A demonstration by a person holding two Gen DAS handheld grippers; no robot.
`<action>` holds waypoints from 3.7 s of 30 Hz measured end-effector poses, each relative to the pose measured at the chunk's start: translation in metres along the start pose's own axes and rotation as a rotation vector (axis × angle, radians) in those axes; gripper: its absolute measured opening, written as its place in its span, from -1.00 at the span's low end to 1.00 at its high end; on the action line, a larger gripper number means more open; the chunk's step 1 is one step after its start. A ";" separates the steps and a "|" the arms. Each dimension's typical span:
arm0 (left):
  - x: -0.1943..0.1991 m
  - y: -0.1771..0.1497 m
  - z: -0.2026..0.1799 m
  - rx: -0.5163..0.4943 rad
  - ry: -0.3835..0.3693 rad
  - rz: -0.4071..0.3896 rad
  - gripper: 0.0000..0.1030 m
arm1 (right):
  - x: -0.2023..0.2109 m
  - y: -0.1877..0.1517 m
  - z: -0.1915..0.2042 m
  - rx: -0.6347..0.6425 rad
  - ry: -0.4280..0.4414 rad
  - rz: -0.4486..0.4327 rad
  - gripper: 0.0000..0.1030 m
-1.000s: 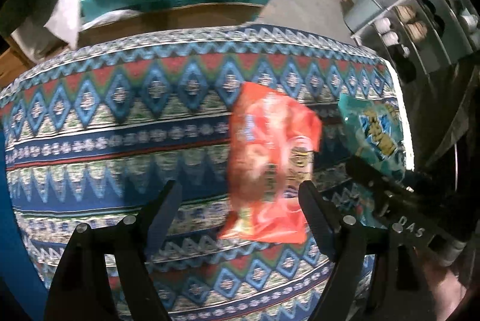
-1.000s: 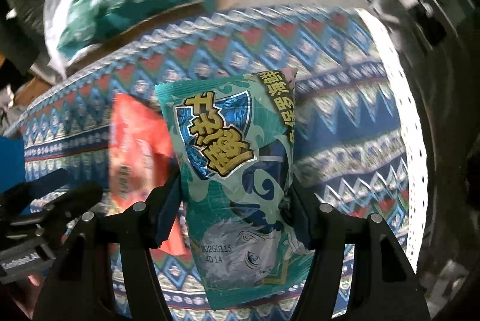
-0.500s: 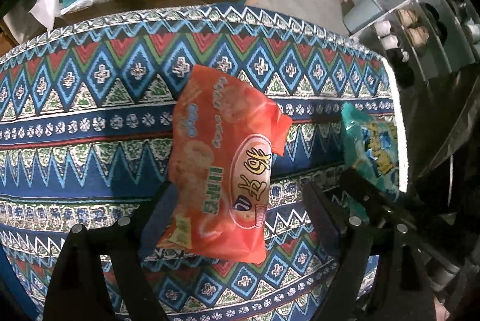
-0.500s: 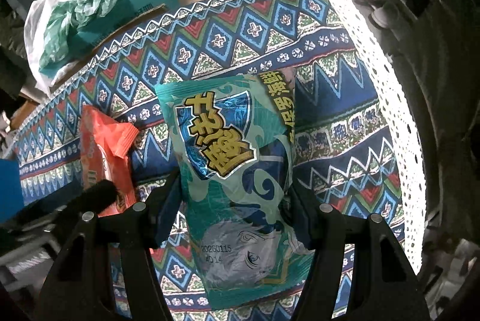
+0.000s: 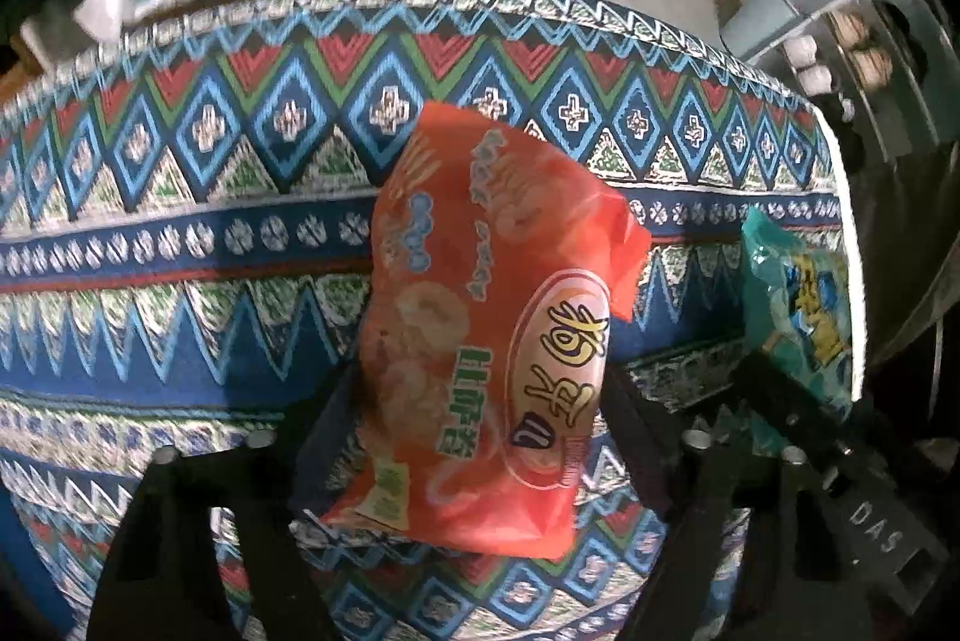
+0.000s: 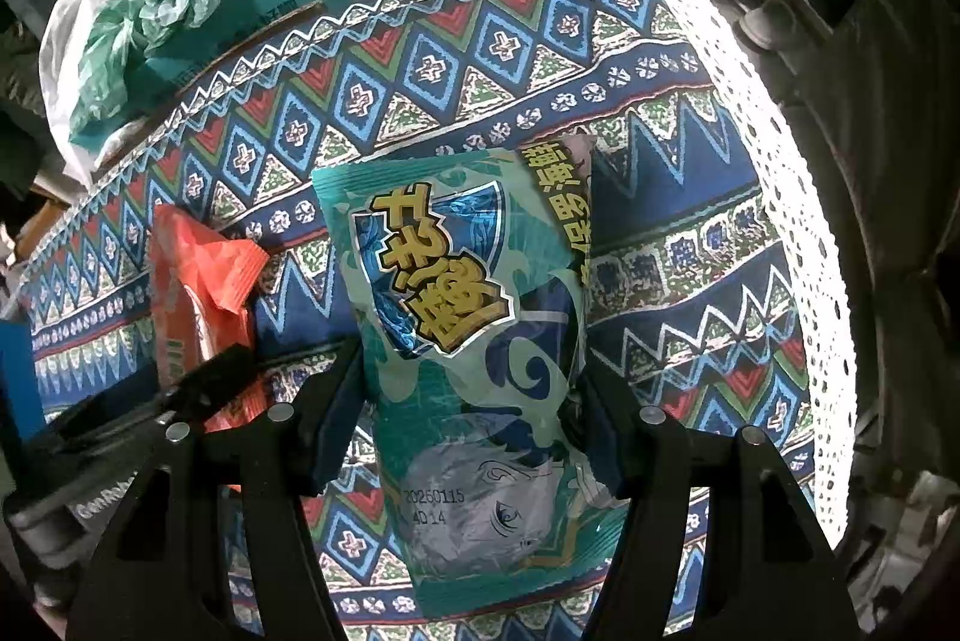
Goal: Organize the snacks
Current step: 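Carry the teal bag and orange-red bag over the cardboard box, then lower both bags into the box and open both tools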
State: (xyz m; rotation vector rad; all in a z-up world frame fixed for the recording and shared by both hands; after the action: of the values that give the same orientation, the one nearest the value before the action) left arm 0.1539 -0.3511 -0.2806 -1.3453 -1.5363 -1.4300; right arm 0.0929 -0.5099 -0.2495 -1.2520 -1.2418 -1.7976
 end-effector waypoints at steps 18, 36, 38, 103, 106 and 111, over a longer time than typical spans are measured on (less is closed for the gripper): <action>0.044 -0.011 0.028 -0.043 -0.034 -0.047 -0.06 | 0.022 -0.005 0.040 0.093 0.038 -0.029 0.26; 0.127 -0.013 0.073 -0.017 -0.042 -0.149 -0.06 | 0.081 -0.013 0.094 0.177 0.091 -0.129 0.26; 0.138 -0.015 0.081 -0.013 -0.035 -0.163 -0.06 | 0.089 -0.015 0.101 0.187 0.097 -0.144 0.26; 0.276 -0.087 0.424 0.471 0.149 -0.329 -0.04 | 0.118 -0.116 0.510 0.618 0.479 -0.028 0.26; 0.274 -0.088 0.431 0.505 0.122 -0.329 0.01 | 0.113 -0.116 0.516 0.604 0.473 -0.021 0.27; 0.278 -0.088 0.431 0.532 0.098 -0.347 0.19 | 0.108 -0.114 0.522 0.596 0.467 -0.021 0.33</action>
State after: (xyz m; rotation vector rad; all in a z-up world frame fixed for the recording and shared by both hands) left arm 0.0742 0.1434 -0.1381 -0.7085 -1.9700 -1.1329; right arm 0.1411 0.0200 -0.1301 -0.4573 -1.3621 -1.4508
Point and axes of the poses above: each gripper's, at about its wrist camera, not at the fingertips, and x roughly against the way its jaws point, z to its left, y to its top, the point moved 5 cm from there along -x, roughly the way its jaws point, and after that the axes turned 10 degrees about -z, right-handed, at the moved point
